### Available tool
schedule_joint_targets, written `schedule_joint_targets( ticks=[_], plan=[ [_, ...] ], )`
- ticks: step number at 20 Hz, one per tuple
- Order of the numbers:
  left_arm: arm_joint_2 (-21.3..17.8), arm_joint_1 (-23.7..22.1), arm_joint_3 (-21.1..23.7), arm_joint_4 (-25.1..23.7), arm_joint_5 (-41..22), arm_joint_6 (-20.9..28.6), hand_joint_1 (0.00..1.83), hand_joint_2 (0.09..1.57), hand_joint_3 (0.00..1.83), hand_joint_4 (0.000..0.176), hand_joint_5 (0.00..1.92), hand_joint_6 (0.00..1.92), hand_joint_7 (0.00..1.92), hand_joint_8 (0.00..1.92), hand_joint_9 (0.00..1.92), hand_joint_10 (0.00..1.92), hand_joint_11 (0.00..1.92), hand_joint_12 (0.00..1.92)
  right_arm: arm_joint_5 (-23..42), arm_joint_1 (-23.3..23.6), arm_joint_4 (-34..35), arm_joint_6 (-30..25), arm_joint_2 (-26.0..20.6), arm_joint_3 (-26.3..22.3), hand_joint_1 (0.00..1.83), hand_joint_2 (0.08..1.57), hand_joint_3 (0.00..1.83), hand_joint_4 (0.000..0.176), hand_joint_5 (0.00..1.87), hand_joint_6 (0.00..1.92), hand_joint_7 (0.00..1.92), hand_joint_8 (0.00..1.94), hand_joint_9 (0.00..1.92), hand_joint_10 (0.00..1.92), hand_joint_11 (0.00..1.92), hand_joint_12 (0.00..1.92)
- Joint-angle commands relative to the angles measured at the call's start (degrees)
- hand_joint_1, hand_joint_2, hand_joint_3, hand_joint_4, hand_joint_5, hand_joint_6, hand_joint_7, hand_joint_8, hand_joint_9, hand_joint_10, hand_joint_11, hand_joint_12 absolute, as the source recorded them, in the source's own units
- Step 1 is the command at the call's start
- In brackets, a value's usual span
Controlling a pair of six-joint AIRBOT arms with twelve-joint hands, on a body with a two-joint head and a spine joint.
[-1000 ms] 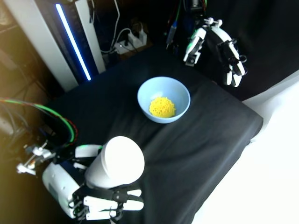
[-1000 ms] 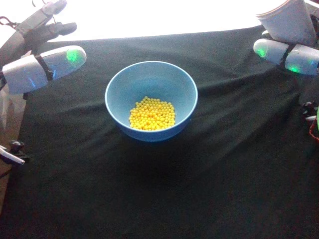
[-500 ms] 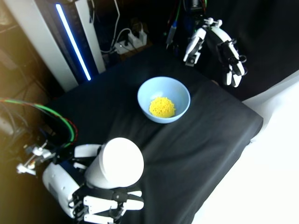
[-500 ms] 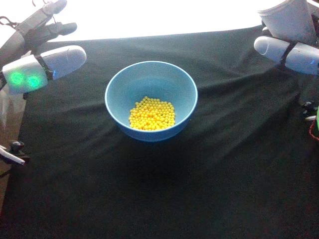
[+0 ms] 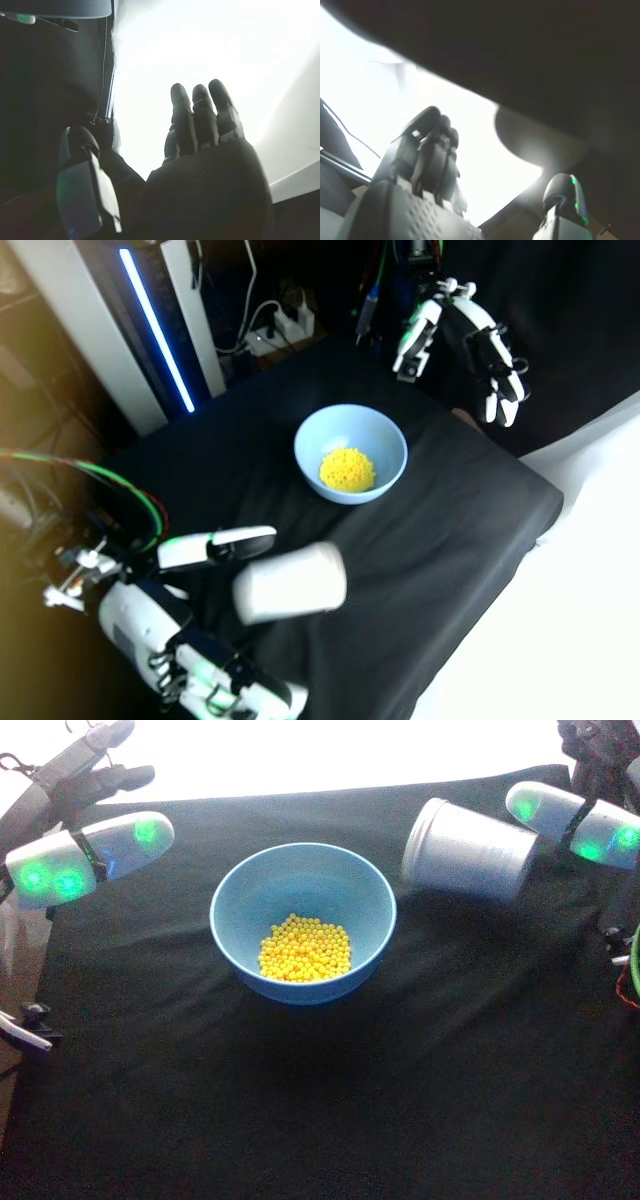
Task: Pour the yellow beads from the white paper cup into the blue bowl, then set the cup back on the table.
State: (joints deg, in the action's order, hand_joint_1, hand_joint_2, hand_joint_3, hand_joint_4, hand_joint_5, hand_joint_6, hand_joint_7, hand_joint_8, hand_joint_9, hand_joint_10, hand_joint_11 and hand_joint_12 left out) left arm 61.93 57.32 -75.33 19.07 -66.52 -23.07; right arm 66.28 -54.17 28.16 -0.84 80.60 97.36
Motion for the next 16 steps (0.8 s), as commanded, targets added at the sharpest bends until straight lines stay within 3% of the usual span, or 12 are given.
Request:
schedule_joint_targets(
  ticks=[1, 4, 8, 10, 11, 12, 13, 15, 16],
  plan=[
    [0.11, -0.34, -0.38, 0.52, -7.09, 0.68, 0.49, 0.89, 0.00, 0.003, 0.14, 0.00, 0.52, 0.00, 0.33, 0.00, 0.00, 0.70, 7.14, 0.41, -0.33, -1.13, -0.18, 0.02, 0.90, 0.82, 0.00, 0.176, 0.00, 0.00, 0.10, 0.00, 0.04, 0.00, 0.00, 0.31],
    [0.11, -0.26, -0.37, 0.57, -7.18, 0.76, 0.49, 0.90, 0.00, 0.007, 0.14, 0.00, 0.51, 0.00, 0.32, 0.00, 0.00, 0.68, 7.38, 0.41, -0.45, -1.35, -0.35, -0.14, 0.87, 0.78, 0.00, 0.176, 0.00, 0.00, 0.04, 0.00, 0.01, 0.00, 0.00, 0.22],
    [-0.02, -0.17, -0.40, 0.84, -7.50, 1.36, 0.49, 0.90, 0.00, 0.008, 0.14, 0.00, 0.51, 0.00, 0.34, 0.00, 0.00, 0.74, 7.41, 0.41, -1.89, -3.02, -1.63, -0.22, 0.83, 0.76, 0.00, 0.176, 0.00, 0.00, 0.02, 0.00, 0.02, 0.00, 0.00, 0.26],
    [-0.22, -0.22, -0.49, 0.84, -7.75, 1.56, 0.49, 0.91, 0.00, 0.005, 0.13, 0.00, 0.50, 0.00, 0.33, 0.00, 0.00, 0.72, 7.38, 0.41, -3.17, -3.03, -2.96, -0.66, 0.84, 0.70, 0.00, 0.176, 0.00, 0.00, 0.00, 0.00, 0.00, 0.00, 0.00, 0.14],
    [-0.18, -0.21, -0.64, 0.97, -7.69, 1.56, 0.48, 0.91, 0.00, 0.013, 0.13, 0.00, 0.49, 0.00, 0.32, 0.00, 0.00, 0.71, 7.33, 0.42, -4.14, -3.03, -3.67, -0.69, 0.82, 0.70, 0.00, 0.176, 0.00, 0.00, 0.00, 0.00, 0.00, 0.00, 0.00, 0.10],
    [-0.19, -0.24, -0.67, 1.00, -7.67, 1.56, 0.47, 0.92, 0.00, 0.001, 0.12, 0.00, 0.48, 0.00, 0.32, 0.00, 0.00, 0.68, 7.29, 0.42, -4.75, -3.03, -3.68, -0.76, 0.86, 0.72, 0.00, 0.176, 0.00, 0.00, 0.00, 0.00, 0.00, 0.00, 0.00, 0.18],
    [-0.22, -0.27, -0.68, 1.01, -7.73, 1.56, 0.47, 0.93, 0.00, 0.000, 0.12, 0.00, 0.48, 0.00, 0.31, 0.00, 0.00, 0.62, 7.29, 0.42, -5.49, -3.00, -3.96, -0.95, 0.80, 0.69, 0.00, 0.176, 0.00, 0.00, 0.03, 0.00, 0.05, 0.00, 0.00, 0.34],
    [-0.22, -0.29, -0.80, 1.30, -8.02, 1.56, 0.47, 0.93, 0.00, 0.000, 0.11, 0.00, 0.48, 0.00, 0.29, 0.00, 0.00, 0.58, 7.31, 0.43, -6.20, -2.87, -4.66, -1.06, 0.82, 0.70, 0.00, 0.176, 0.00, 0.00, 0.00, 0.00, 0.08, 0.00, 0.00, 0.11],
    [-0.37, -0.32, -0.81, 1.45, -8.37, 1.56, 0.46, 0.92, 0.00, 0.009, 0.13, 0.01, 0.48, 0.00, 0.31, 0.01, 0.02, 0.59, 7.32, 0.43, -6.37, -2.79, -4.97, -1.07, 0.83, 0.68, 0.00, 0.176, 0.00, 0.00, 0.02, 0.00, 0.05, 0.00, 0.00, 0.04]
  ],
)
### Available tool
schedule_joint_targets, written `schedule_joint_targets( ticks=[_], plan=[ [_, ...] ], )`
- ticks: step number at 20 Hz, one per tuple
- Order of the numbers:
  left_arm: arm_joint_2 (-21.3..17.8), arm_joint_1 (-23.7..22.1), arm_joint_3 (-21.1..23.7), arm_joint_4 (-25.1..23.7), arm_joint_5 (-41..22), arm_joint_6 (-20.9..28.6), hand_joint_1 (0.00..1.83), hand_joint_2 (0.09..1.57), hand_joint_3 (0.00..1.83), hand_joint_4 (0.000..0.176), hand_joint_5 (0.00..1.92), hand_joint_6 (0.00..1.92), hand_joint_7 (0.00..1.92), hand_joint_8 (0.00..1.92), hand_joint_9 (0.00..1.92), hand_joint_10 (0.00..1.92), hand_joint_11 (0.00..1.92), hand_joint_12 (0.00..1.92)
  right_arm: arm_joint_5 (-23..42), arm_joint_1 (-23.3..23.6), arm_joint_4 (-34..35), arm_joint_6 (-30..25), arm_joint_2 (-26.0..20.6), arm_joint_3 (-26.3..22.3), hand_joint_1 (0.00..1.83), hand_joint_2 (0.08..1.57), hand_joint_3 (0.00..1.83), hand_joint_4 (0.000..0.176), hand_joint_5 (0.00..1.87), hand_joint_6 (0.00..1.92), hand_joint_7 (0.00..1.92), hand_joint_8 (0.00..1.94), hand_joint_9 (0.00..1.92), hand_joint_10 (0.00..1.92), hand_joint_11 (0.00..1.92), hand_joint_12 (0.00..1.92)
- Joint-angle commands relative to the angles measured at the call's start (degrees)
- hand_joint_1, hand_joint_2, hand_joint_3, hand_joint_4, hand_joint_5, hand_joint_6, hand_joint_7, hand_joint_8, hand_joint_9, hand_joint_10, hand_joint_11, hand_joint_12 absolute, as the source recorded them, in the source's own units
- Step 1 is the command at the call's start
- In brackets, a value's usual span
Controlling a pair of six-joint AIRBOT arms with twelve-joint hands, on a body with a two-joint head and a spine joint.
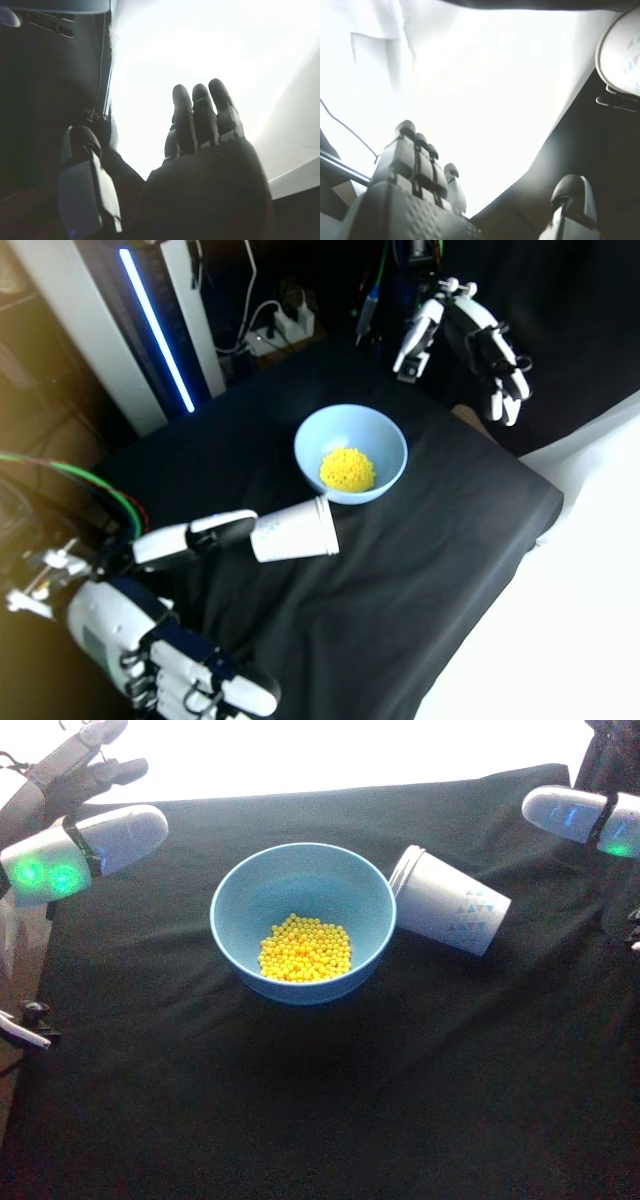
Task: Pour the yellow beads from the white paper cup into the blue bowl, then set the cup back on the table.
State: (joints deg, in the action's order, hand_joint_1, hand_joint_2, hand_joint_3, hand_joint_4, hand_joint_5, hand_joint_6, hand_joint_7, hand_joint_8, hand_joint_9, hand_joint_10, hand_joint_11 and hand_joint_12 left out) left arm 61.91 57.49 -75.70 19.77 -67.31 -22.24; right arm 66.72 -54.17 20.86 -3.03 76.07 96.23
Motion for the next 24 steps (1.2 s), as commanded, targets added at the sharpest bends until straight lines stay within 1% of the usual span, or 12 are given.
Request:
schedule_joint_targets(
  ticks=[1, 3, 4, 5, 7, 9, 11, 12, 16, 19, 21, 24],
  plan=[
    [-0.57, -0.52, -0.39, 0.87, -7.92, 0.73, 0.45, 0.91, 0.00, 0.013, 0.12, 0.00, 0.48, 0.00, 0.32, 0.01, 0.03, 0.60, 6.88, 0.43, 0.66, -0.60, -0.75, 0.02, 0.83, 0.68, 0.00, 0.176, 0.00, 0.00, 0.01, 0.00, 0.02, 0.00, 0.00, 0.01],
    [-1.21, -0.75, -0.33, 1.17, -8.66, 0.73, 0.40, 0.91, 0.00, 0.001, 0.12, 0.00, 0.49, 0.00, 0.32, 0.01, 0.05, 0.61, 6.88, 0.45, -0.45, -0.59, -1.82, -0.50, 0.84, 0.69, 0.00, 0.176, 0.00, 0.00, 0.01, 0.00, 0.01, 0.00, 0.00, 0.00],
    [-1.53, -0.90, -0.28, 1.20, -8.81, 0.73, 0.38, 0.92, 0.00, 0.034, 0.12, 0.00, 0.47, 0.00, 0.32, 0.01, 0.05, 0.61, 6.89, 0.45, -0.81, -0.53, -2.40, -0.79, 0.83, 0.67, 0.00, 0.176, 0.00, 0.00, 0.02, 0.00, 0.03, 0.01, 0.00, 0.00],
    [-1.97, -1.02, -0.21, 1.21, -8.98, 0.72, 0.38, 0.91, 0.00, 0.038, 0.11, 0.00, 0.44, 0.00, 0.33, 0.01, 0.05, 0.61, 6.88, 0.45, -1.29, -0.17, -3.30, -1.28, 0.79, 0.66, 0.00, 0.176, 0.00, 0.00, 0.02, 0.00, 0.04, 0.01, 0.05, 0.02],
    [-2.54, -1.05, -0.07, 1.33, -9.46, 0.71, 0.37, 0.89, 0.00, 0.029, 0.10, 0.00, 0.45, 0.00, 0.35, 0.00, 0.05, 0.66, 6.57, 0.45, -2.49, 0.93, -4.85, -2.09, 0.82, 0.65, 0.00, 0.176, 0.00, 0.00, 0.04, 0.01, 0.07, 0.02, 0.13, 0.06],
    [-2.96, -1.10, 0.15, 1.58, -10.54, 0.68, 0.35, 0.88, 0.00, 0.003, 0.10, 0.00, 0.47, 0.00, 0.36, 0.00, 0.01, 0.71, 6.37, 0.45, -3.30, 3.31, -7.38, -3.92, 0.79, 0.58, 0.00, 0.176, 0.00, 0.00, 0.02, 0.00, 0.06, 0.01, 0.09, 0.07],
    [-3.79, -1.05, 0.72, 1.77, -12.09, 0.60, 0.38, 0.88, 0.00, 0.014, 0.10, 0.00, 0.45, 0.00, 0.32, 0.00, 0.00, 0.62, 6.37, 0.45, -4.47, 4.56, -9.29, -5.14, 0.77, 0.55, 0.00, 0.176, 0.00, 0.00, 0.01, 0.00, 0.06, 0.00, 0.07, 0.07],
    [-4.36, -1.02, 1.10, 1.77, -12.69, 0.32, 0.39, 0.89, 0.00, 0.000, 0.08, 0.00, 0.43, 0.00, 0.30, 0.00, 0.00, 0.59, 6.37, 0.45, -4.91, 5.13, -10.07, -5.64, 0.74, 0.55, 0.00, 0.176, 0.00, 0.00, 0.02, 0.00, 0.06, 0.00, 0.06, 0.07],
    [-7.41, -0.75, 3.58, 1.81, -16.78, -1.82, 0.40, 0.95, 0.02, 0.000, 0.09, 0.00, 0.46, 0.01, 0.33, 0.01, 0.00, 0.64, 6.85, 0.45, -6.19, 8.84, -13.61, -9.04, 0.70, 0.60, 0.01, 0.176, 0.00, 0.00, 0.00, 0.00, 0.05, 0.00, 0.09, 0.11],
    [-9.87, -0.22, 5.86, 1.79, -20.50, -3.56, 0.34, 0.97, 0.00, 0.000, 0.10, 0.00, 0.40, 0.00, 0.30, 0.00, 0.00, 0.65, 7.76, 0.45, -6.49, 8.84, -14.72, -10.13, 0.73, 0.64, 0.00, 0.176, 0.00, 0.00, 0.01, 0.00, 0.00, 0.00, 0.00, 0.37],
    [-11.33, -0.03, 7.23, 1.38, -22.74, -4.66, 0.35, 0.96, 0.00, 0.000, 0.03, 0.00, 0.33, 0.00, 0.31, 0.00, 0.00, 0.68, 8.73, 0.45, -6.49, 8.84, -15.55, -11.22, 0.79, 0.65, 0.00, 0.176, 0.00, 0.00, 0.00, 0.00, 0.00, 0.00, 0.00, 0.30],
    [-13.97, -0.03, 9.57, 0.16, -25.40, -6.84, 0.35, 0.97, 0.00, 0.003, 0.11, 0.01, 0.34, 0.01, 0.31, 0.01, 0.00, 0.64, 12.98, 0.45, -6.48, 8.87, -18.26, -13.75, 0.80, 0.68, 0.00, 0.176, 0.00, 0.00, 0.00, 0.00, 0.00, 0.00, 0.00, 0.10]
  ],
)
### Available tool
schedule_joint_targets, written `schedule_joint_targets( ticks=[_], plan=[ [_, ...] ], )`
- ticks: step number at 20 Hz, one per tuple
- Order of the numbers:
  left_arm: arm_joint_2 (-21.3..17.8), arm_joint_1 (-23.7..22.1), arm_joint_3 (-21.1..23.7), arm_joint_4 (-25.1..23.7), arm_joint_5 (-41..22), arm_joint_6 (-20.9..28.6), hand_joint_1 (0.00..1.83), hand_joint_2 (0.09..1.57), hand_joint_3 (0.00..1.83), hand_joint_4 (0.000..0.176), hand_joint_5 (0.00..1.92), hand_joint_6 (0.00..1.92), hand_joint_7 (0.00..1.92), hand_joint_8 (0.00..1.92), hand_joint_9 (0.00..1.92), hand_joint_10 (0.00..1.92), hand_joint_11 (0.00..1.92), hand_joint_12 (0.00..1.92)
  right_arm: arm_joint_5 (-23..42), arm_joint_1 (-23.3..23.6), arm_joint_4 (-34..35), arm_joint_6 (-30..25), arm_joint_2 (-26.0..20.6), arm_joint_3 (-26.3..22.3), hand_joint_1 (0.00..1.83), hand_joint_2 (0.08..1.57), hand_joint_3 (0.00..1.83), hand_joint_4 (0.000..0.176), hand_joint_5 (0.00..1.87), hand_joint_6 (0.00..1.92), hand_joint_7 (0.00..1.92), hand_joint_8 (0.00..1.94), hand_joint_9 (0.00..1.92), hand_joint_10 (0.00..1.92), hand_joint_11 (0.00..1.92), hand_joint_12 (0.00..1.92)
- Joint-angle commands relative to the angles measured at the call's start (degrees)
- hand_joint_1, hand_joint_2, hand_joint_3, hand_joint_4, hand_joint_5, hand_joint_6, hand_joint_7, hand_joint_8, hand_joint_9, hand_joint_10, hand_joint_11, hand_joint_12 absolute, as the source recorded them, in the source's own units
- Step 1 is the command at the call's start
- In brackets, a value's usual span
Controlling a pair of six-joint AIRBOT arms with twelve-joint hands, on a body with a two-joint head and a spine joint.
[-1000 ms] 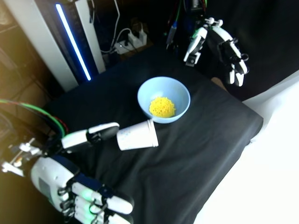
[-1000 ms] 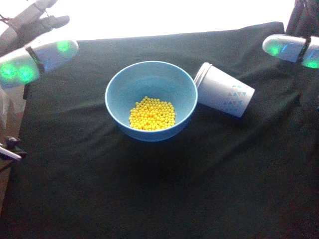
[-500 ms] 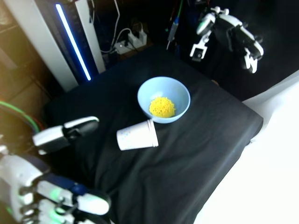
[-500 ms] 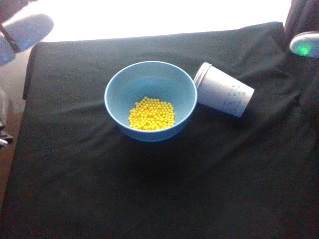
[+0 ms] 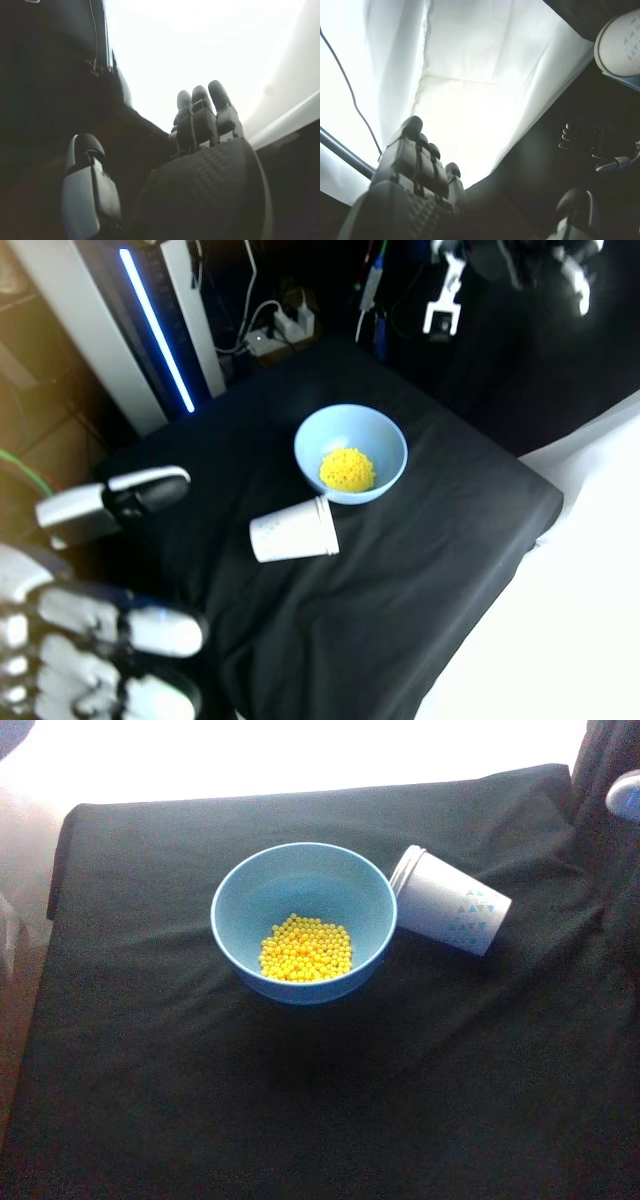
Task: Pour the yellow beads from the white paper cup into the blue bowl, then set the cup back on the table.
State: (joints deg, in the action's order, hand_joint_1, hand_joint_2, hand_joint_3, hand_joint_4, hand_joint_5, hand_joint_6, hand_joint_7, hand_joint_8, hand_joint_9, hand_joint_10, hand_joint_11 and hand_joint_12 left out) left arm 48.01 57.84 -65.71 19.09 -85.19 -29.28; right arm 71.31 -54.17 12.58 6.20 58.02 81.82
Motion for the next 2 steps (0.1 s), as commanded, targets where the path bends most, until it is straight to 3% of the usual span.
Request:
schedule_joint_targets(
  ticks=[1, 2],
  plan=[
    [-0.97, -0.37, 0.39, 0.43, -9.10, -0.34, 0.36, 0.97, 0.00, 0.007, 0.14, 0.01, 0.34, 0.00, 0.31, 0.00, 0.00, 0.61, 10.87, 0.44, 2.26, 0.44, -1.68, -0.76, 0.79, 0.66, 0.00, 0.176, 0.00, 0.00, 0.00, 0.00, 0.00, 0.00, 0.00, 0.02],
    [-1.35, -0.36, 0.75, 0.26, -9.89, -0.64, 0.42, 0.97, 0.00, 0.000, 0.22, 0.01, 0.38, 0.00, 0.33, 0.00, 0.00, 0.62, 12.02, 0.44, 2.60, 1.68, -2.49, -1.66, 0.79, 0.67, 0.00, 0.176, 0.00, 0.00, 0.00, 0.00, 0.00, 0.00, 0.00, 0.00]
  ],
)
